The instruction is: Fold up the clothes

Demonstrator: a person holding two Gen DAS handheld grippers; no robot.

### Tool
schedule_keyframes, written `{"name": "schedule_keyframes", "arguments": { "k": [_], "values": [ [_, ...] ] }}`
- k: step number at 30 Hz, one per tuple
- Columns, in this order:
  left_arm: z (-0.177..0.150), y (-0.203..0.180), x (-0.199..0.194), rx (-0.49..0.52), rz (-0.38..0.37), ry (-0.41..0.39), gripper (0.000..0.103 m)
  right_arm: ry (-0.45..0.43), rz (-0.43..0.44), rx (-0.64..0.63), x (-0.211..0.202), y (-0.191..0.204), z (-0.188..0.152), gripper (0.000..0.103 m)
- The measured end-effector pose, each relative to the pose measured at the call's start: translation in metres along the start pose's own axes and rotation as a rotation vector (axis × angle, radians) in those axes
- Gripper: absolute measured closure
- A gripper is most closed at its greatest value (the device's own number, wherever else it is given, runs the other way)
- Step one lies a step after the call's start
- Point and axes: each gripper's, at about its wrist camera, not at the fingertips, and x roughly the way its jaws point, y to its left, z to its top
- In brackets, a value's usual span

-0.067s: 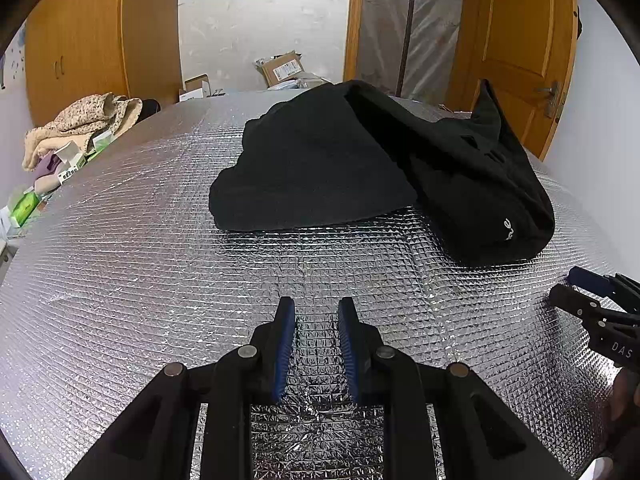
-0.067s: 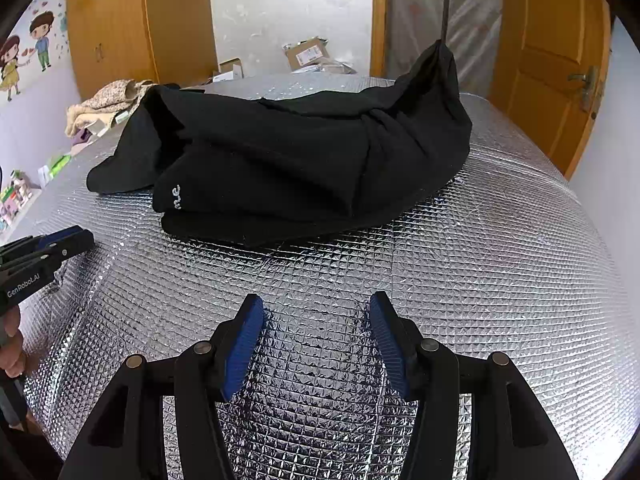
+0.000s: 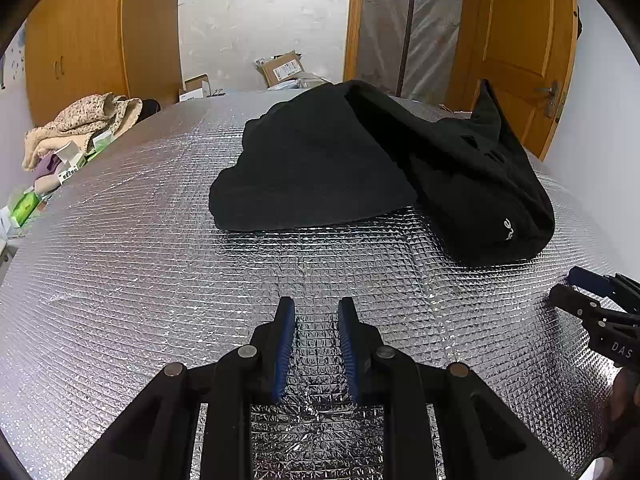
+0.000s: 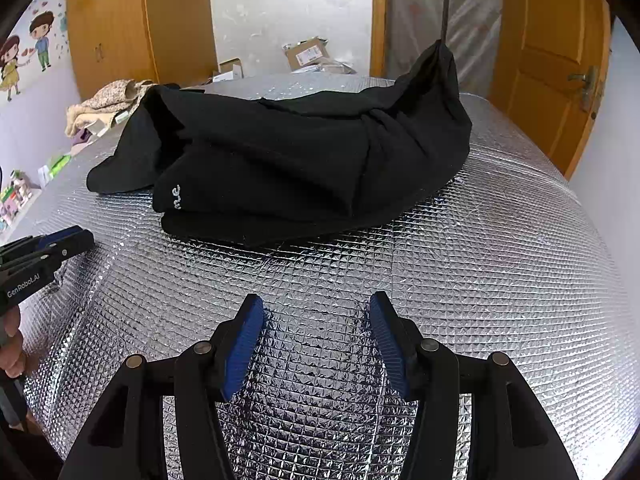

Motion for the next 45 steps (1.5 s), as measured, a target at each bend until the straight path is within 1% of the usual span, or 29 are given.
{"name": "schedule_keyframes", "arguments": {
  "k": [11, 19, 28, 34, 45],
  "values": [
    [0.0, -0.003, 0.001, 0.003, 0.005, 0.0, 0.08, 0.001, 0.004, 0.003, -0.004, -0.01, 0.008, 0.045],
    [0.001, -0.008, 0.002, 0.013, 0.018, 0.0, 0.08, 0.0, 0.006, 0.003, -0.006, -0.01, 0.008, 0.045],
    [0.001, -0.006, 0.001, 0.007, 0.013, -0.002, 0.08, 0.0, 0.009, 0.006, -0.006, -0.009, 0.01, 0.045],
    [0.002, -0.012, 0.001, 0.026, 0.039, -0.001, 0.08, 0.0, 0.009, 0.006, -0.007, -0.008, 0.011, 0.045],
    [0.003, -0.009, -0.002, 0.017, 0.03, -0.002, 0.08, 0.0, 0.008, 0.006, -0.008, -0.008, 0.01, 0.045]
  ]
}}
